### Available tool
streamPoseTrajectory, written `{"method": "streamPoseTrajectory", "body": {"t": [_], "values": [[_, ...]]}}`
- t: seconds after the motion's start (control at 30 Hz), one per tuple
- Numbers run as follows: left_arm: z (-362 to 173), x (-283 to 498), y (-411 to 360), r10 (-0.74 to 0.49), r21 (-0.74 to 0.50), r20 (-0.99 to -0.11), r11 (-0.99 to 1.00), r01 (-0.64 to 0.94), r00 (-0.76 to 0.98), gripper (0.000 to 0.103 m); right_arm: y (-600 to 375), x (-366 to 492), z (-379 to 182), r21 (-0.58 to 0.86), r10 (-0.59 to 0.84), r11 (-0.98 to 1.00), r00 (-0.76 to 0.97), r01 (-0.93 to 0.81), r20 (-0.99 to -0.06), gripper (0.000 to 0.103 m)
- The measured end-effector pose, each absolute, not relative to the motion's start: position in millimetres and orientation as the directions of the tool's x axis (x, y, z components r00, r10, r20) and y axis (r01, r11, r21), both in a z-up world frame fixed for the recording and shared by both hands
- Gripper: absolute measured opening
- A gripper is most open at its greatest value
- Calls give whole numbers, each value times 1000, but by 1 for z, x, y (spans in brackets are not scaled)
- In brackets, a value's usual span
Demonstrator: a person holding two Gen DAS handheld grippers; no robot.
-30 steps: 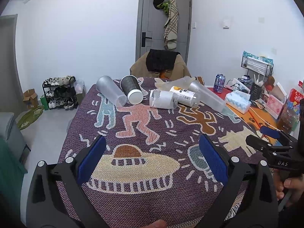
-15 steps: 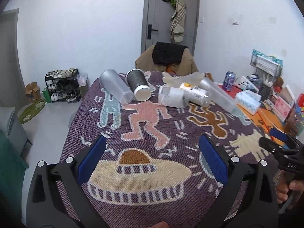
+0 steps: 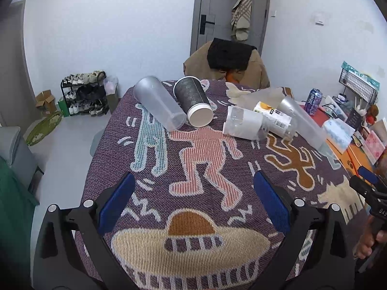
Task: Flip cup upright
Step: 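Close the left gripper on the frosted grey cup and lift it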
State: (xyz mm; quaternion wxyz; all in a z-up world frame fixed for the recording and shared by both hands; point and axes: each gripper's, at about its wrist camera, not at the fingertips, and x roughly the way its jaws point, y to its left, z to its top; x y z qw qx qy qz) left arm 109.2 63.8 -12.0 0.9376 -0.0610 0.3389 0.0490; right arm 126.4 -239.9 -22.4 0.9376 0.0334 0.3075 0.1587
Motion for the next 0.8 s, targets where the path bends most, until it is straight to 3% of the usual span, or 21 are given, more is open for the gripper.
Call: {"method": "streamPoseTrajectory", "body": {"t": [0.67, 0.8], "values": [[-16, 227, 123, -73, -308, -683, 931, -196, 727, 97, -235, 202, -34, 193, 286, 958, 724, -212, -628, 95], [-28, 252, 134, -89, -354, -699, 905, -235, 710, 93, -235, 219, -37, 212, 288, 957, 711, -197, -641, 95]]}}
